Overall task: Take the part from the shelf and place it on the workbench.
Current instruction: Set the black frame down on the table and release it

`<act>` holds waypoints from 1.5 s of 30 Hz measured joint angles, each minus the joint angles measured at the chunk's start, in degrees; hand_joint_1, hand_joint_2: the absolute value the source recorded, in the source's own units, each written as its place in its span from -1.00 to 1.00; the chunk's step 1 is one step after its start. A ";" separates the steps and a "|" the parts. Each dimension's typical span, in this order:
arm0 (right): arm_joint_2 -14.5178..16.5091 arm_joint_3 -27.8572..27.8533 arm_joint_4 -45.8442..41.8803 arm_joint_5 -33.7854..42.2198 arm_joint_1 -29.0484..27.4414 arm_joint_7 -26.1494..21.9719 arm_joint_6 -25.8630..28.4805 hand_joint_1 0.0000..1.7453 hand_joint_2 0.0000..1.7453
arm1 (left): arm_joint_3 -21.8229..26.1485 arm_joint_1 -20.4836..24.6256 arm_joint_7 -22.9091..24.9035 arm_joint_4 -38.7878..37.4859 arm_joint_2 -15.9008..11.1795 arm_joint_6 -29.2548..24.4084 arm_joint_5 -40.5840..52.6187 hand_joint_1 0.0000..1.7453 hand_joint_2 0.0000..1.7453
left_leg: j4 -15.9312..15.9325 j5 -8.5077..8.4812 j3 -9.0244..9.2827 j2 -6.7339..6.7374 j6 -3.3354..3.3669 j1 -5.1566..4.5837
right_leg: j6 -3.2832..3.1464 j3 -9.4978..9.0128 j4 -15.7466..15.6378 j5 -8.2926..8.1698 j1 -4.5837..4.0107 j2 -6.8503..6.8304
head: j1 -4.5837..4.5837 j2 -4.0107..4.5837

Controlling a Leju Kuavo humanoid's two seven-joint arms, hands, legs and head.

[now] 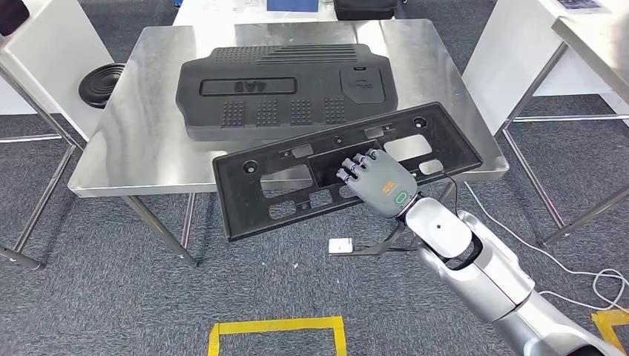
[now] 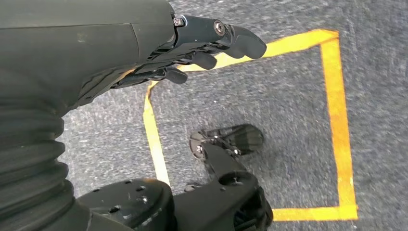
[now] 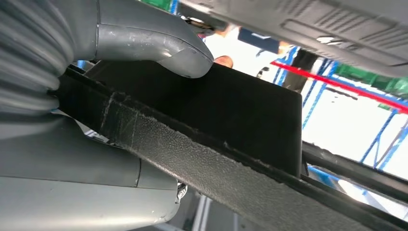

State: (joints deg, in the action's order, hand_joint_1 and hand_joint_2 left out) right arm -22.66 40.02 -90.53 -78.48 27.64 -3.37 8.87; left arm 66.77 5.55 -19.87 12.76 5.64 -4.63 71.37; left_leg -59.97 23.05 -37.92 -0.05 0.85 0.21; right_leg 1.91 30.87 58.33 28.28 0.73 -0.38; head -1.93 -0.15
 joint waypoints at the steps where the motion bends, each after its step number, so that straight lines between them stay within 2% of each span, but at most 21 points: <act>1: -0.12 0.24 0.03 0.01 0.04 -0.13 0.03 1.00 1.00 | -0.02 0.05 0.08 0.00 0.03 -0.01 0.03 -1.00 1.00 | 0.31 0.11 0.12 -0.12 0.11 0.02 | 0.29 0.01 -0.14 0.14 0.05 -0.10 | 0.00 0.00; 4: -0.49 0.99 0.11 0.06 0.19 -0.39 0.19 1.00 1.00 | -0.04 0.07 0.17 0.00 0.15 -0.02 0.08 -1.00 1.00 | 1.38 0.05 0.98 -0.49 0.79 0.29 | 0.62 1.96 3.45 1.93 0.07 -0.01 | 0.09 0.00; 7: -1.02 1.63 0.38 0.08 0.18 -0.45 0.31 1.00 1.00 | -0.04 0.16 0.19 0.00 0.19 -0.05 0.08 -1.00 1.00 | 1.52 0.30 1.19 -0.97 1.37 0.28 | 0.28 8.87 14.66 5.29 0.11 0.29 | 0.15 0.00; 9: -1.24 2.08 0.63 0.08 0.06 -0.50 0.31 1.00 1.00 | -0.05 0.15 0.19 0.00 0.22 -0.05 0.08 -1.00 1.00 | 1.50 0.56 1.42 -1.29 1.43 0.29 | 1.12 10.99 15.95 4.11 0.18 0.32 | 0.15 0.00; 12: -1.34 2.37 0.76 0.09 0.22 -0.56 0.34 1.00 1.00 | -0.06 0.17 0.19 0.00 0.36 -0.04 0.11 -1.00 1.00 | 1.34 1.14 2.01 -1.76 0.95 0.16 | 2.62 7.07 4.76 -2.15 0.39 0.32 | 0.17 0.00; 14: -1.38 2.46 0.80 0.06 0.36 -0.57 0.39 1.00 1.00 | -0.06 0.20 0.18 0.00 0.40 -0.04 0.14 -1.00 1.00 | 1.20 1.54 2.11 -1.99 0.43 -0.16 | 1.93 5.02 0.17 -4.05 0.34 0.36 | 0.11 0.00; 17: -1.39 2.57 0.93 -1.07 0.45 0.15 0.63 1.00 1.00 | -0.07 0.14 0.18 0.01 0.38 -0.06 0.12 -1.00 1.00 | 1.02 2.03 2.22 -1.94 -0.21 -0.12 | 0.40 4.59 -0.29 -4.12 0.49 0.38 | 0.05 0.00; 19: -1.39 2.54 1.02 -3.21 0.56 1.91 0.93 1.00 1.00 | -0.07 0.10 0.16 0.01 0.34 -0.10 -0.05 -1.00 1.00 | -1.79 3.75 1.22 -1.39 -0.80 0.04 | -0.44 4.00 -0.43 -3.95 0.93 0.26 | -0.12 0.00; 22: -1.49 2.40 1.40 -6.37 0.73 4.85 0.98 1.00 1.00 | -0.04 -0.16 0.11 -0.01 0.35 -0.14 -0.52 -1.00 1.00 | -12.85 8.48 -4.26 -0.53 -1.51 0.41 | -1.22 3.15 -0.43 -3.42 0.99 0.13 | -0.26 0.00; 24: -1.56 2.20 1.75 -7.44 0.76 5.79 0.91 1.00 1.00 | -0.01 -0.40 0.08 -0.01 0.36 -0.14 -0.69 -1.00 1.00 | -15.46 8.12 -6.19 -0.34 -1.74 0.69 | -1.16 2.59 -0.41 -3.00 1.06 0.19 | -0.27 0.00; 25: -1.58 2.03 1.93 -7.73 0.78 5.96 0.85 1.00 1.00 | 0.01 -0.46 0.04 -0.01 0.31 -0.13 -0.74 -1.00 1.00 | -13.32 6.31 -5.44 -0.26 -1.79 0.84 | -0.96 2.22 -0.39 -2.72 1.16 0.23 | -0.28 0.00; 28: -1.72 1.20 2.39 -8.16 1.16 6.08 0.51 1.00 1.00 | 0.04 -0.45 -0.21 -0.04 0.21 -0.04 -0.81 -1.00 1.00 | -2.35 1.00 -0.30 -0.04 -1.89 1.09 | 0.04 1.19 -0.26 -1.73 1.07 0.31 | -0.31 0.00; 30: -1.82 0.73 2.66 -8.28 1.58 6.12 0.22 1.00 1.00 | 0.05 -0.40 -0.41 -0.09 0.27 0.01 -0.82 -1.00 1.00 | 0.00 0.89 0.75 -0.18 -1.55 0.86 | 0.66 1.06 -0.47 -1.46 0.77 0.31 | -0.31 0.00; 33: -1.80 0.38 3.10 -8.55 1.75 6.31 -0.03 1.00 1.00 | 0.04 -0.39 -0.56 -0.09 0.28 0.02 -0.81 -1.00 1.00 | 0.33 0.99 0.94 -0.49 -0.17 0.68 | 1.51 1.29 -0.25 -0.94 0.89 0.25 | -0.27 0.00; 35: -1.82 0.13 3.45 -8.72 1.82 6.44 -0.08 1.00 1.00 | 0.04 -0.36 -0.55 -0.09 0.26 0.01 -0.75 -1.00 1.00 | 0.56 1.08 1.22 -0.65 0.75 0.69 | 1.40 3.98 4.61 1.05 0.92 0.27 | -0.16 0.00; 37: -1.80 0.00 3.92 -8.87 1.84 6.49 -0.16 1.00 1.00 | 0.03 -0.33 -0.55 -0.09 0.24 0.01 -0.70 -1.00 1.00 | 0.55 1.32 1.30 -0.83 1.30 0.46 | 1.03 8.89 12.94 3.58 0.70 0.32 | -0.08 0.00; 39: -1.69 0.00 4.51 -8.98 1.73 6.50 -0.34 1.00 1.00 | 0.03 -0.36 -0.55 -0.09 0.25 0.01 -0.67 -1.00 1.00 | 0.55 1.62 1.53 -1.06 1.56 0.23 | 1.30 12.17 16.84 3.60 0.53 0.32 | -0.07 0.00; 40: -1.61 0.00 4.78 -9.02 1.71 6.50 -0.40 1.00 1.00 | 0.03 -0.36 -0.55 -0.09 0.25 0.01 -0.64 -1.00 1.00 | 0.55 1.79 1.77 -1.19 1.60 0.13 | 1.66 12.06 15.23 2.16 0.47 0.32 | -0.06 0.00; 42: -1.46 -0.02 5.20 -9.09 1.76 6.50 -0.47 1.00 1.00 | 0.03 -0.35 -0.54 -0.09 0.32 0.00 -0.57 -1.00 1.00 | 0.55 2.21 2.34 -1.44 1.50 -0.02 | 2.05 9.03 7.04 -2.09 0.21 0.30 | -0.04 0.00; 44: -1.31 -0.04 5.46 -9.12 1.86 6.49 -0.49 1.00 1.00 | 0.03 -0.33 -0.54 -0.10 0.41 0.00 -0.53 -1.00 1.00 | 0.51 2.66 2.64 -1.68 1.12 -0.31 | 1.55 6.17 0.76 -4.63 -0.18 0.30 | -0.11 0.00; 45: -1.22 -0.04 5.60 -9.13 1.89 6.49 -0.50 1.00 1.00 | 0.03 -0.34 -0.54 -0.11 0.43 0.00 -0.53 -1.00 1.00 | 0.55 2.80 2.68 -1.73 0.90 -0.41 | 1.12 5.66 -0.25 -4.89 -0.36 0.30 | -0.14 0.00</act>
State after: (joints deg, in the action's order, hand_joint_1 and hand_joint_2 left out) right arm -23.88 39.98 -84.93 -87.61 29.53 3.11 8.37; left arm 66.79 5.21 -20.40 12.66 6.07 -4.62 70.84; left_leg -59.42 25.85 -35.24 -1.79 1.76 -0.20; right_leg 3.04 36.53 58.08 23.39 0.36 -0.08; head -2.08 -0.15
